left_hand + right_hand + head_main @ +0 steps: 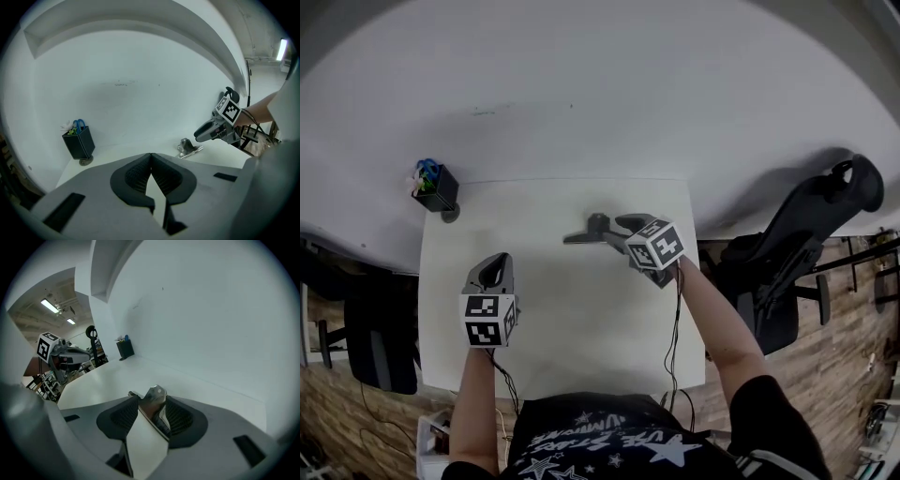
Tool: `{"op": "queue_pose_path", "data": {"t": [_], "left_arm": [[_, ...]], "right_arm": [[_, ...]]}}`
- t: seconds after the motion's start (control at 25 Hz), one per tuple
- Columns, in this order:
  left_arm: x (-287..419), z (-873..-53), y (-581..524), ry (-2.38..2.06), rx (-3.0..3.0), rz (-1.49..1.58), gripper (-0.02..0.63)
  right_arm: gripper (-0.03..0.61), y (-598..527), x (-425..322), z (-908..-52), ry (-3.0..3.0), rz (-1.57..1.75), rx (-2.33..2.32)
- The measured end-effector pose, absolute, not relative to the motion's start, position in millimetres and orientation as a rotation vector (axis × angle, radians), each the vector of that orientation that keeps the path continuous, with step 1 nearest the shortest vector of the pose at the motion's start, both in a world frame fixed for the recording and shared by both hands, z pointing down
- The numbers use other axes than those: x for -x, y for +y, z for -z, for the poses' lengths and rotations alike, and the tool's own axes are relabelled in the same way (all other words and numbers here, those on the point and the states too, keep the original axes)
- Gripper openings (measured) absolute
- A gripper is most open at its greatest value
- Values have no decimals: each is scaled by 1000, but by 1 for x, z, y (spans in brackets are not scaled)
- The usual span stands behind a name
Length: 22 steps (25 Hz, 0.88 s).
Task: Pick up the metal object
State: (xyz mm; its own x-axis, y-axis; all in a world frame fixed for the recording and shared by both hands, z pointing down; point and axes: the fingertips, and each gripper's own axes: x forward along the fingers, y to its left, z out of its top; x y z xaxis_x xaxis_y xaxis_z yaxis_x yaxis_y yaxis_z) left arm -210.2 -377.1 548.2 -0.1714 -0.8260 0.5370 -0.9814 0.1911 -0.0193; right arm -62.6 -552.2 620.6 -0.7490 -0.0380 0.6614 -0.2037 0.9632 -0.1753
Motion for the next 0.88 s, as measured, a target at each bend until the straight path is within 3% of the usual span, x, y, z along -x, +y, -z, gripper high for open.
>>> {"op": "queue_pose_path", "data": {"t": [0.88], "left_arm": [[235,-576,-404,-2048,-1639,-486,18]], "right_arm": [[184,-566,119,-670,-2259,-275,148]]}}
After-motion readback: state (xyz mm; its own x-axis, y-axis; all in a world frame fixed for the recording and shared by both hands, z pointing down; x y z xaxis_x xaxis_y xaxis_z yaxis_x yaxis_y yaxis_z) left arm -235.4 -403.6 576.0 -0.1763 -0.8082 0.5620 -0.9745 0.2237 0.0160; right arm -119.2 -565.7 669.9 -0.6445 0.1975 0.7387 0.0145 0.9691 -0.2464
